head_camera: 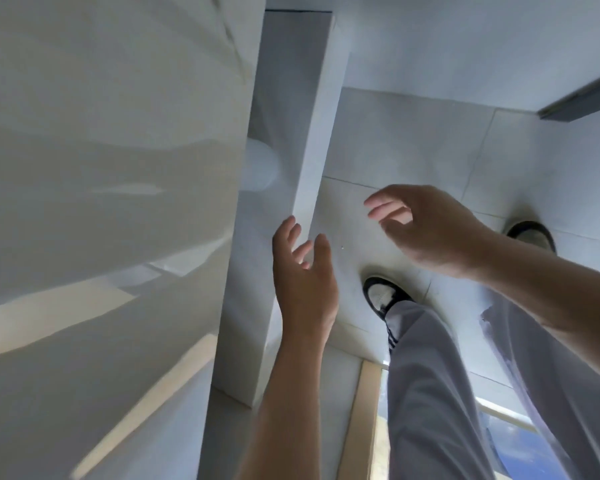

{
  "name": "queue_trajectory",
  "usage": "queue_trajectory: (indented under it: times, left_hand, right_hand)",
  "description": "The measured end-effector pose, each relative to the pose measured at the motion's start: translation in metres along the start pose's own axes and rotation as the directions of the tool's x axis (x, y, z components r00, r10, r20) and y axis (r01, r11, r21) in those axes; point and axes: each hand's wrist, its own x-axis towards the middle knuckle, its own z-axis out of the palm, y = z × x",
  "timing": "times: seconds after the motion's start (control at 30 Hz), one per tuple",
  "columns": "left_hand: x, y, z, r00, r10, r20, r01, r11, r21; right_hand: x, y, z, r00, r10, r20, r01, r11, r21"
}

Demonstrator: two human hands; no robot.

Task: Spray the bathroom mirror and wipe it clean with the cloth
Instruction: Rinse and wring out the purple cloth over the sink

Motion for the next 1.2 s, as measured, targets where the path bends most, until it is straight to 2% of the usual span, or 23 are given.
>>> queue_trajectory:
  times: [0.13,0.27,0.5,0.67,0.8,0.9,1.07,1.2]
  left_hand:
    - [-0.039,0.024,-0.004,0.999,-0.014,0.049,0.017,0.998,-0.063]
    - [-0.069,0.062,-0.022,0.998,0.053,0.041,-0.051,0.997,-0.049]
    - [-0.15,0.169,-0.07,0.979,0.181,0.094,-0.177,0.983,-0.057]
    - [-0.179,0.244,-0.136,0.948,0.292,0.126,-0.288,0.956,-0.046]
    - [-0.212,0.288,-0.196,0.928,0.371,0.015,-0.368,0.924,-0.101]
    - [-0.227,0.296,-0.224,0.924,0.38,-0.041,-0.382,0.919,-0.101]
    - [-0.255,0.275,-0.274,0.931,0.278,-0.237,-0.322,0.931,-0.173]
    - [-0.264,0.243,-0.3,0.945,0.153,-0.289,-0.23,0.939,-0.257]
  right_hand:
    - [-0.044,-0.015,-0.032,0.999,0.013,0.037,-0.006,0.98,-0.198]
    - [-0.09,-0.054,-0.071,0.999,-0.02,0.031,0.029,0.94,-0.34]
    - [-0.163,-0.142,-0.151,0.995,-0.084,0.045,0.095,0.9,-0.424]
    - [-0.193,-0.236,-0.184,0.974,-0.225,0.003,0.207,0.89,-0.407]
    - [-0.219,-0.318,-0.204,0.934,-0.357,0.007,0.329,0.853,-0.406]
    - [-0.229,-0.355,-0.212,0.91,-0.414,0.015,0.387,0.837,-0.387]
    - [-0.244,-0.41,-0.197,0.88,-0.459,0.123,0.471,0.807,-0.357]
    - [-0.254,-0.43,-0.159,0.867,-0.473,0.158,0.497,0.796,-0.345]
